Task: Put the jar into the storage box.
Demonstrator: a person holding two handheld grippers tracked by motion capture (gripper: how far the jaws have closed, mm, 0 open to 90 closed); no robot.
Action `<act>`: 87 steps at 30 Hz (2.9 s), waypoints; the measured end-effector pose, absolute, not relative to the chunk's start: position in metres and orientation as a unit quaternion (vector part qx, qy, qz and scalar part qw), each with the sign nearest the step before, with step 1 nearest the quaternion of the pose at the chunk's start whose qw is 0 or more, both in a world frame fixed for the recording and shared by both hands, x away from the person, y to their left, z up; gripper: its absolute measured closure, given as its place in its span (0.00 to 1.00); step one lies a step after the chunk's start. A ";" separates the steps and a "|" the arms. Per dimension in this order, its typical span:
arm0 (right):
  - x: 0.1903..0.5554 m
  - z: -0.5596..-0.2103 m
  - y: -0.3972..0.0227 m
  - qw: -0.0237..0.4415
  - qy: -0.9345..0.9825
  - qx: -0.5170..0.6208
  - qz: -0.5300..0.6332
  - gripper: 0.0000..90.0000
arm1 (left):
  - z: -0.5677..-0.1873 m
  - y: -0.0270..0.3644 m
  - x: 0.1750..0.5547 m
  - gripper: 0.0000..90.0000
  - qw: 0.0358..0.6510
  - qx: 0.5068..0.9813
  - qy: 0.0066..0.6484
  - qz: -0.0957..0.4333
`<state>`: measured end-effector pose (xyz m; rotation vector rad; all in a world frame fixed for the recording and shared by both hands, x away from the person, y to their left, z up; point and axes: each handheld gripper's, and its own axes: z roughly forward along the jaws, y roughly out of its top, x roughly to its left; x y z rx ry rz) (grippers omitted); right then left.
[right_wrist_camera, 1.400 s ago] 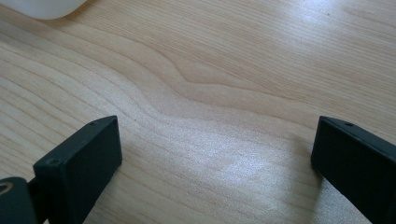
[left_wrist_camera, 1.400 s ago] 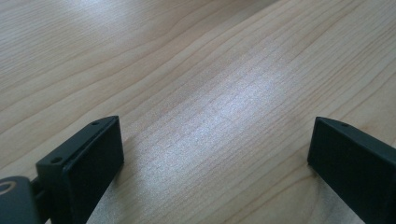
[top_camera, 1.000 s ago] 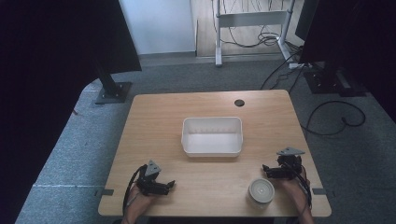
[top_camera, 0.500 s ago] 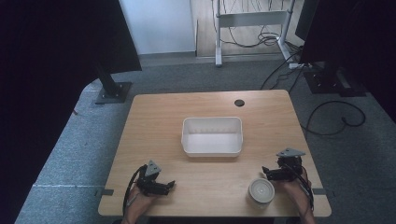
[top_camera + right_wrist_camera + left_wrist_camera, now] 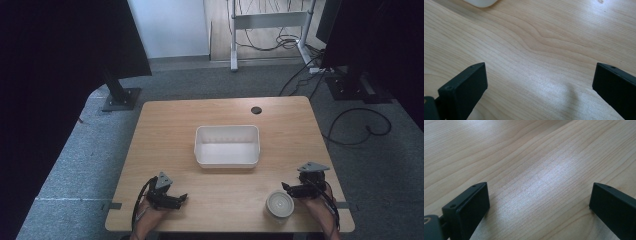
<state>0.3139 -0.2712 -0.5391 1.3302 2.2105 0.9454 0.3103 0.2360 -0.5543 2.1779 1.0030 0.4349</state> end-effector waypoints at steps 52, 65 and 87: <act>0.233 -0.521 -0.292 0.178 0.793 0.454 0.367 0.01 | -0.554 0.236 0.310 0.03 0.345 0.839 0.386 0.168; 0.211 -0.523 -0.286 0.170 0.802 0.430 0.378 0.01 | -0.554 0.236 0.310 0.03 0.345 0.839 0.387 0.168; 0.205 -0.525 -0.249 0.155 0.830 0.371 0.388 0.01 | -0.554 0.236 0.310 0.03 0.345 0.839 0.387 0.168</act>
